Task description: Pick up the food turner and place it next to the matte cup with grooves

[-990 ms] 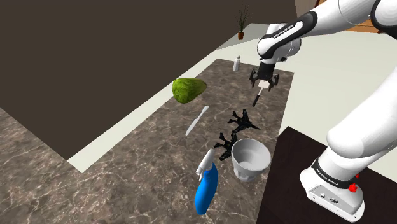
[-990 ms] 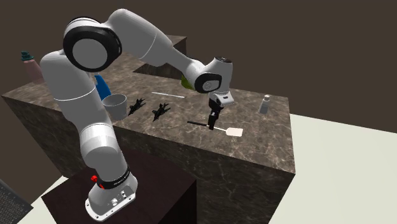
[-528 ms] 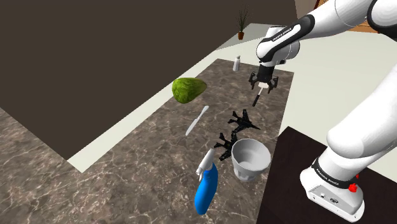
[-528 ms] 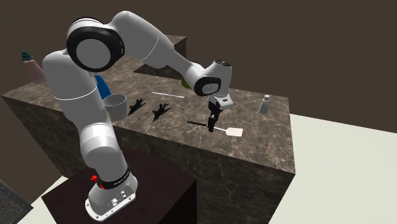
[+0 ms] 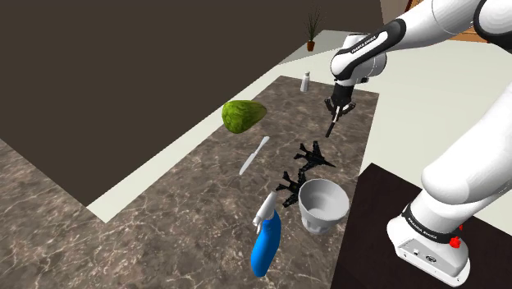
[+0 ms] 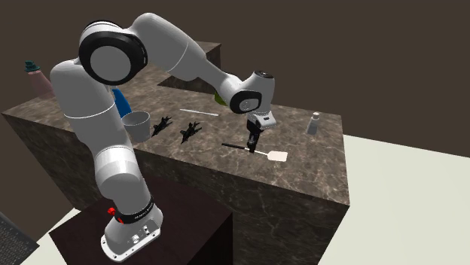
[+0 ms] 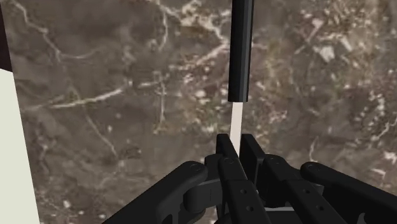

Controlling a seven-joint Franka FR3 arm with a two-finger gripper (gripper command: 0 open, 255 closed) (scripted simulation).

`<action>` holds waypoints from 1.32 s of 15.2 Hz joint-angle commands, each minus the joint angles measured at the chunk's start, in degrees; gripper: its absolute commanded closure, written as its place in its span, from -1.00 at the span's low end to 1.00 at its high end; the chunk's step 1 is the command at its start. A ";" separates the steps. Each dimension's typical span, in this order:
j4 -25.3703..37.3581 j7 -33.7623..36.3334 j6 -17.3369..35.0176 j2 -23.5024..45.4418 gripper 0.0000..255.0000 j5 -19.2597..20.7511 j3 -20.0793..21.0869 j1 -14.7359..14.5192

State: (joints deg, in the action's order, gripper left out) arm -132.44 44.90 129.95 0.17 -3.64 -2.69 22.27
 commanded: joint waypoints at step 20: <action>6.12 0.98 -12.34 -6.26 1.00 0.83 -0.01 0.07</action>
State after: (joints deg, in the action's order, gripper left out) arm -126.90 45.76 118.45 -5.84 -2.83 -2.74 22.38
